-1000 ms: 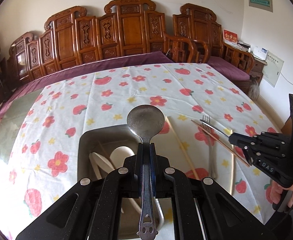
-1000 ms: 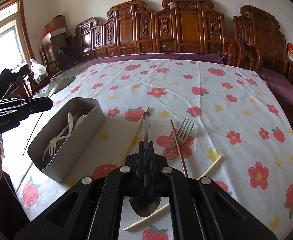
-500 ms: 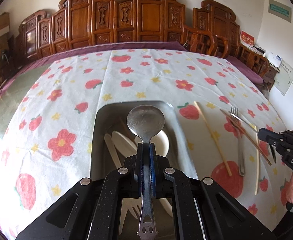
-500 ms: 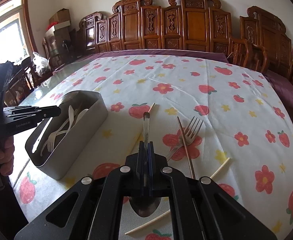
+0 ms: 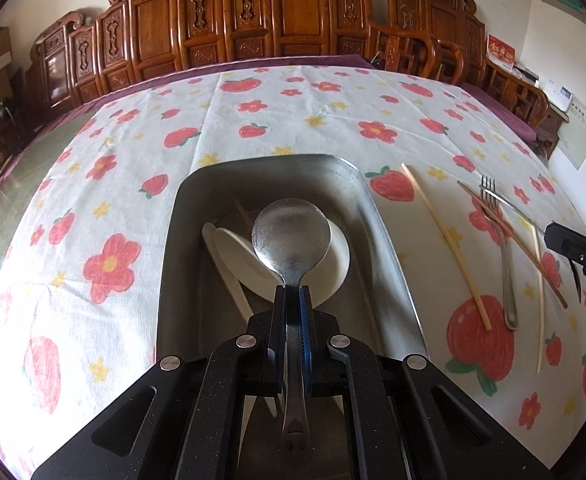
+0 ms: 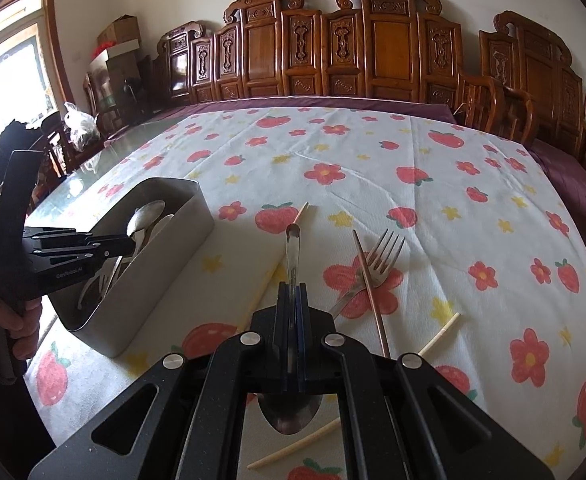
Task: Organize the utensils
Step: 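Carry the metal spoon into the tray and open the left tool while the right holds its spoon, then lower the metal spoon into the tray and open the right tool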
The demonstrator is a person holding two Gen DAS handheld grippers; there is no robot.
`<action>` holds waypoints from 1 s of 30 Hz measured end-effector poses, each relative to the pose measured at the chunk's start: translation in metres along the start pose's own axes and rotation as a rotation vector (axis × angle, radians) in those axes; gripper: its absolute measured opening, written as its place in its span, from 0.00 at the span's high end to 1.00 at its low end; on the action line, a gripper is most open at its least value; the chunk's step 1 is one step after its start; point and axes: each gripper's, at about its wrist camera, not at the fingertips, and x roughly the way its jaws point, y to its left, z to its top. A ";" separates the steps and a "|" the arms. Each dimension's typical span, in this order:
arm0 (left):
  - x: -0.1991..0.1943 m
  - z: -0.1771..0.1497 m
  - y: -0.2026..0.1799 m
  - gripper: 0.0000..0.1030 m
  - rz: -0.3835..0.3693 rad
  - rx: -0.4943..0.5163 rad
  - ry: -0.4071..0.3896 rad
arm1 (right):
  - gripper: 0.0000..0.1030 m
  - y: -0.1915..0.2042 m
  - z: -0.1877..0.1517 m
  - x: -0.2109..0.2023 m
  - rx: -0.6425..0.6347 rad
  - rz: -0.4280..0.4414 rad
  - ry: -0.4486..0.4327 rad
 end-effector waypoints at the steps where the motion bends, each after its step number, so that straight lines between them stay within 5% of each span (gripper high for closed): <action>1: 0.000 0.000 0.000 0.95 0.000 0.000 0.002 | 0.96 0.000 0.000 0.000 -0.001 -0.001 -0.001; 18: -0.046 0.009 0.020 0.93 0.001 -0.011 -0.107 | 0.96 0.024 0.001 -0.021 -0.023 0.013 -0.039; 20: -0.053 0.010 0.023 0.80 -0.004 -0.013 -0.124 | 0.96 0.030 0.002 -0.025 -0.024 0.019 -0.045; 24: -0.064 0.012 0.030 0.74 -0.007 -0.011 -0.154 | 0.96 0.045 0.002 -0.028 -0.025 0.037 -0.046; 30: -0.078 0.017 0.045 0.42 -0.001 -0.024 -0.191 | 0.96 0.077 0.009 -0.027 -0.054 0.056 -0.038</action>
